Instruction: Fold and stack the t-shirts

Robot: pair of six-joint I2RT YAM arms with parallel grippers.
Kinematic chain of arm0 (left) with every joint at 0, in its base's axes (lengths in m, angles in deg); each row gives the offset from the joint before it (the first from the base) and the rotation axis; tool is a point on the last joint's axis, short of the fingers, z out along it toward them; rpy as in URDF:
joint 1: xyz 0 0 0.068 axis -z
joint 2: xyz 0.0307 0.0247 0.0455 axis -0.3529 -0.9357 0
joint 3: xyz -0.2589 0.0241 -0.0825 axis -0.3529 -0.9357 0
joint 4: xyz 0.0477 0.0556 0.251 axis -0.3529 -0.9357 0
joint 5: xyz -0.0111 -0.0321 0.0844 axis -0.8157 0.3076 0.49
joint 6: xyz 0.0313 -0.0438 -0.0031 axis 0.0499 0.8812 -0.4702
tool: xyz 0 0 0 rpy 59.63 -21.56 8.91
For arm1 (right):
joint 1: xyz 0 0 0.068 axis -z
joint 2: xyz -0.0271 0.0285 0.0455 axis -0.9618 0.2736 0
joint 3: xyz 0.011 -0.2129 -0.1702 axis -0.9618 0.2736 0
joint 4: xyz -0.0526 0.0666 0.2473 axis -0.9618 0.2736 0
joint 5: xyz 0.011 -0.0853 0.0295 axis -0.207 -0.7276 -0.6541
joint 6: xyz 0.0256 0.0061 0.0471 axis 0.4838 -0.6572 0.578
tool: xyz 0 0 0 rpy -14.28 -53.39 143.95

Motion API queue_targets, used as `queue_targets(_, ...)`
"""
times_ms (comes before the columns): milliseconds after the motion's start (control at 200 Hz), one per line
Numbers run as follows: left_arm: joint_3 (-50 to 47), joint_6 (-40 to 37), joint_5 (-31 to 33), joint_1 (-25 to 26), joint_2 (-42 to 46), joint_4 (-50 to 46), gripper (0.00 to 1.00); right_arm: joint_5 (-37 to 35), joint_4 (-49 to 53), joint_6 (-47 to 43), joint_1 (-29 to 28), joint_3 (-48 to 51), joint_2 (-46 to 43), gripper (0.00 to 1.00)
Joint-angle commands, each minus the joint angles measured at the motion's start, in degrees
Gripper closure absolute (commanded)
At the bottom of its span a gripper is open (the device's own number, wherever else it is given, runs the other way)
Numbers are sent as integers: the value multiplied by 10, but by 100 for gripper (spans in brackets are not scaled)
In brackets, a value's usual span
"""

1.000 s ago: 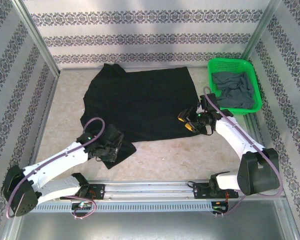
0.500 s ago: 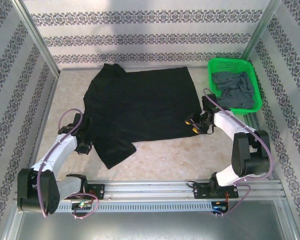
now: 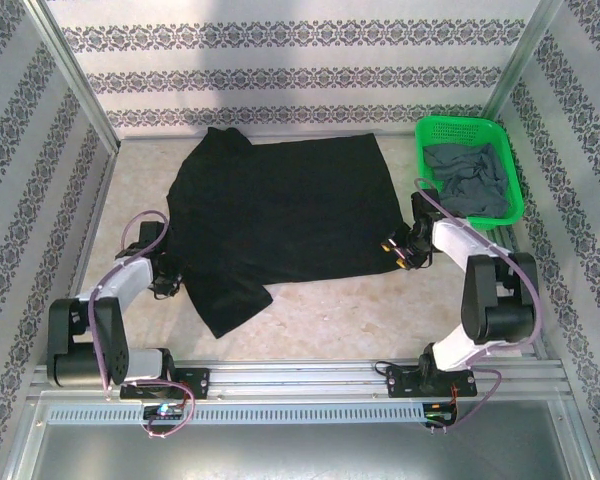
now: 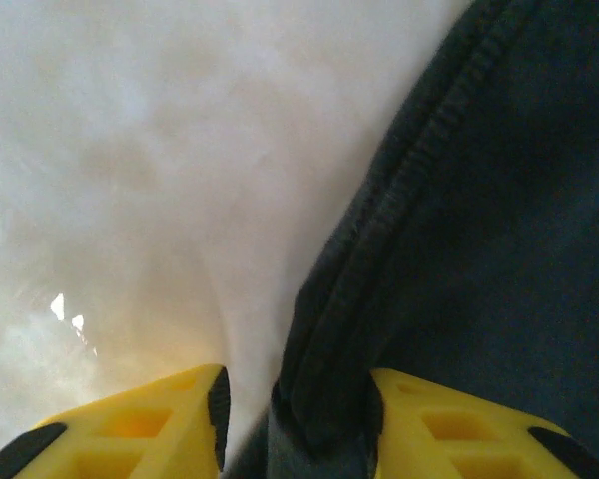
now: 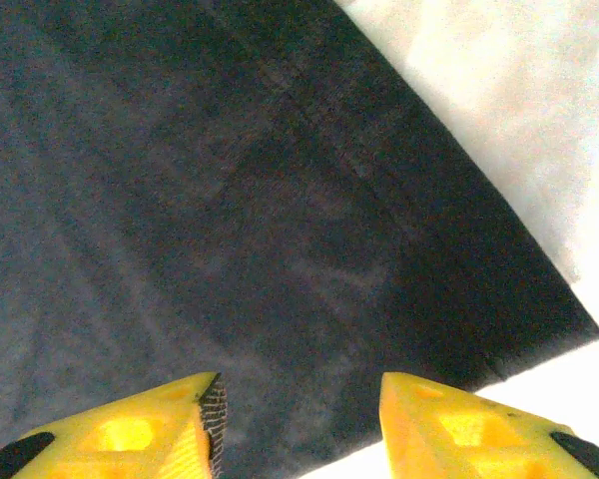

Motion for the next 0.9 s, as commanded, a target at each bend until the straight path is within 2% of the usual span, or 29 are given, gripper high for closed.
queue_targets(0,-2,-38,-3,-16,-16,37,65,-25,8,3,6,-27,33,59)
queue_targets(75,5,-51,4,-22,-24,41,74,-30,16,4,6,-40,54,62)
queue_targets(175,15,-69,12,-40,-30,24,100,-29,42,6,4,-61,86,69)
queue_targets(290,19,-96,30,-75,-14,-15,100,-42,91,8,-8,-80,106,72)
queue_targets(400,17,-124,27,-106,2,-33,100,-63,130,16,-26,-68,87,75)
queue_targets(520,17,-140,13,-117,7,-35,100,-88,128,33,-30,-16,40,76)
queue_targets(615,18,-139,-4,-117,7,-37,100,-77,99,36,-23,9,20,76)
queue_targets(649,16,-137,-14,-117,9,-37,95,-56,75,30,-21,14,16,74)
queue_targets(699,19,-131,-17,-116,19,-48,81,-32,68,19,-22,2,13,72)
queue_targets(794,26,-114,-3,-110,56,-94,60,-57,103,-10,-40,-38,-10,68)
queue_targets(859,35,-97,27,-92,85,-148,51,-68,106,-12,-44,-36,-45,64)
queue_targets(894,33,-82,43,-78,105,-174,49,-69,104,-12,-44,-29,-65,62)
